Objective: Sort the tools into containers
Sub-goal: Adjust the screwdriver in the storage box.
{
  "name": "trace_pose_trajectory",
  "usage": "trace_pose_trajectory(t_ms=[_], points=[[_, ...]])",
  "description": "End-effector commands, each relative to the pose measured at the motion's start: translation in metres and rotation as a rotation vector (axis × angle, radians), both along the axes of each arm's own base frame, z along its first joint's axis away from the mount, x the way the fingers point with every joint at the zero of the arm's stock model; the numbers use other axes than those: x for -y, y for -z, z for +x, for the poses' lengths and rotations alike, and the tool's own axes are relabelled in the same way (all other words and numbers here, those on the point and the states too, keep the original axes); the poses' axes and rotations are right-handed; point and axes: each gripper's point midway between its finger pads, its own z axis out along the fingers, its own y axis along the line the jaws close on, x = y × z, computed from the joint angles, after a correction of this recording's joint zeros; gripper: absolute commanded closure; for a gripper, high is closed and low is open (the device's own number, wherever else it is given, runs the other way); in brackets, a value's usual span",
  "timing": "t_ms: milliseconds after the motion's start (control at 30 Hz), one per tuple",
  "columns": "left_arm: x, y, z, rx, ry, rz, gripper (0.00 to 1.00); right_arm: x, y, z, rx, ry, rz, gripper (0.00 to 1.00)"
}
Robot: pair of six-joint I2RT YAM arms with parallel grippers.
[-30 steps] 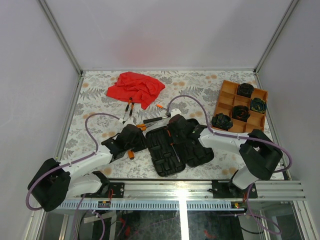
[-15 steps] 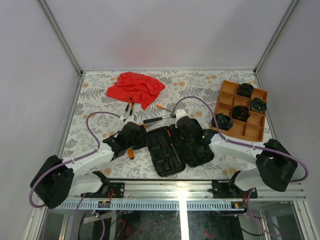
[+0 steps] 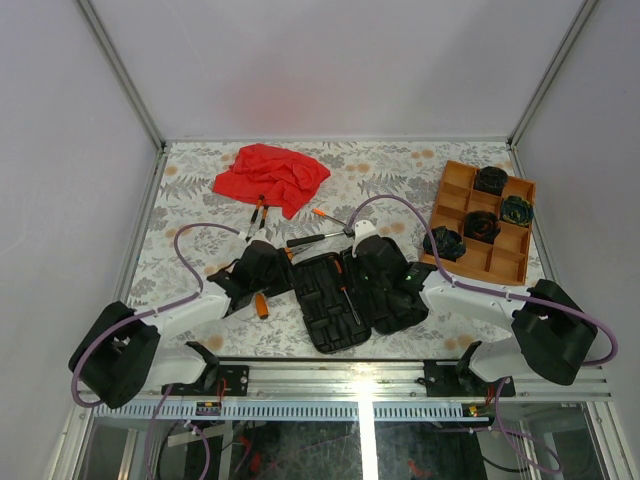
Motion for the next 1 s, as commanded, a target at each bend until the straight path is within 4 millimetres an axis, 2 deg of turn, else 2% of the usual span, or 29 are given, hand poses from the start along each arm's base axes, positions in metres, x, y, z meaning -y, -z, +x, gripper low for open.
trace_pose_trajectory(t_ms=[0,467,733,967], points=[[0.008,-0.002,0.008,0.032,0.026,-0.022,0.55,-0.01,-0.013,0.003,0.027,-0.001,0.062,0.59],[0.003,0.009,0.005,0.003,0.01,0.001,0.88,-0.018,0.005,-0.001,-0.05,-0.018,0.037,0.64],[-0.002,0.014,0.0,-0.02,-0.026,-0.004,1.0,-0.021,0.006,0.005,-0.059,0.021,0.039,0.64],[-0.006,0.014,-0.002,-0.033,-0.069,-0.013,1.0,-0.022,0.0,0.006,-0.052,0.039,0.064,0.63]])
